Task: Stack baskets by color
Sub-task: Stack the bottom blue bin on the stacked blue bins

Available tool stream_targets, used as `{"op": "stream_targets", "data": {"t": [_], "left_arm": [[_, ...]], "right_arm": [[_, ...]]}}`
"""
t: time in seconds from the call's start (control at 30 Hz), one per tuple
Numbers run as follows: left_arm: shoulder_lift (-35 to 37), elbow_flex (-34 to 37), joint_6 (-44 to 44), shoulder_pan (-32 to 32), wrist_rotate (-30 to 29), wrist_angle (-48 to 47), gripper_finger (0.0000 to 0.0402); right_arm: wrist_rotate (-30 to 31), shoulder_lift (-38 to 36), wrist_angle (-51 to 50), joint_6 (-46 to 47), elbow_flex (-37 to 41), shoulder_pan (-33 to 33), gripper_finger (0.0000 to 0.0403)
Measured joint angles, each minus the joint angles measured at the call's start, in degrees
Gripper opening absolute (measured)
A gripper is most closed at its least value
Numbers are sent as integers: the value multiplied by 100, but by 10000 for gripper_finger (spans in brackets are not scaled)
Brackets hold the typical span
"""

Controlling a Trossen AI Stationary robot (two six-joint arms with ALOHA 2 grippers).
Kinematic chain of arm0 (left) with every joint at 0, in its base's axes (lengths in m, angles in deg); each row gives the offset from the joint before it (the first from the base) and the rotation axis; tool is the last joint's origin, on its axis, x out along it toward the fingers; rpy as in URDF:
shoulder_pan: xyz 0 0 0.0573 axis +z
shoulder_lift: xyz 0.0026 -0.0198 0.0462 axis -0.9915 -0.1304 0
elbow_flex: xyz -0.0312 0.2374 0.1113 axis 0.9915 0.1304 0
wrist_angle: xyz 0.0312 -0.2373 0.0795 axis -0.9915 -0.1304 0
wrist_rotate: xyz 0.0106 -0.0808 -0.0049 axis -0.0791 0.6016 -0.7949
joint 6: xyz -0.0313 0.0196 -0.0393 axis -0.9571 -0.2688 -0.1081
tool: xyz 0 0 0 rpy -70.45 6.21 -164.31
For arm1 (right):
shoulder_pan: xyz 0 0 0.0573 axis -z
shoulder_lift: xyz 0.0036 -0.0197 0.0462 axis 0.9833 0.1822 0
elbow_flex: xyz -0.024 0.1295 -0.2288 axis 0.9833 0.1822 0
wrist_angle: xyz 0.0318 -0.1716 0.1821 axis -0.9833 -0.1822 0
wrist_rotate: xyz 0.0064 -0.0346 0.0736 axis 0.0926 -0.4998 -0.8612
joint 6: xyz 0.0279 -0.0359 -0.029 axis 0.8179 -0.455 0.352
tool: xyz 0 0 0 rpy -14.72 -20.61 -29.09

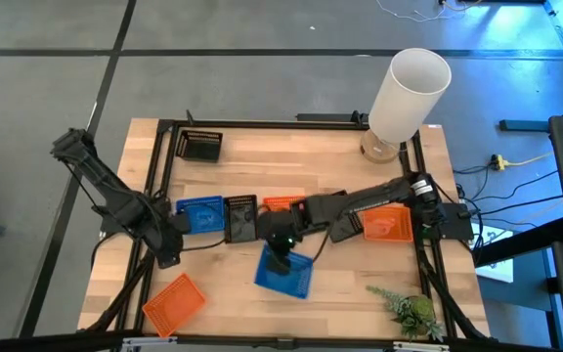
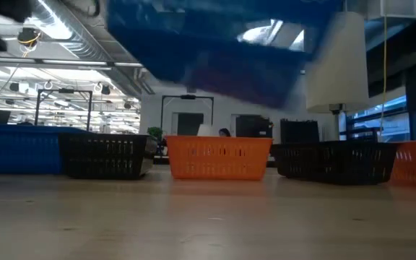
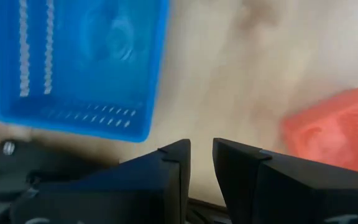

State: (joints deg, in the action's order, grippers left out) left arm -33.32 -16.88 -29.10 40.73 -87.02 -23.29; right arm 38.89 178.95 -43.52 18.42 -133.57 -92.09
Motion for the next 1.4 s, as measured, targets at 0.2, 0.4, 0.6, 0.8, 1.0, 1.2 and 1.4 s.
{"op": "stream_targets", "data": {"t": [0.2, 0.4, 0.6, 0.8, 1.0, 1.2, 1.4], "left_arm": [[-53, 745, -1078, -53, 11, 7, 61], [-146, 797, -1340, -17, -305, 23, 61], [-254, 752, -1342, 324, -746, 55, 61], [-332, 770, -1021, 741, -1334, 217, 61], [-632, 868, -457, 1269, -1325, 824, 61], [-1071, 875, 410, 1654, -1261, 2010, 61], [-1539, 875, 1112, 2008, -899, 2935, 61]], "right_arm": [[597, -9, -149, -643, -944, 228, 1], [619, 2, -195, -1060, -1255, 376, 1], [630, 4, -234, -1210, -1267, 492, 0], [630, 4, -244, -1380, -1267, 556, 0], [630, 4, -252, -1547, -1267, 593, 0], [613, 4, -293, -1672, -1267, 622, 0], [608, 4, -303, -1682, -1268, 686, 0]]}}
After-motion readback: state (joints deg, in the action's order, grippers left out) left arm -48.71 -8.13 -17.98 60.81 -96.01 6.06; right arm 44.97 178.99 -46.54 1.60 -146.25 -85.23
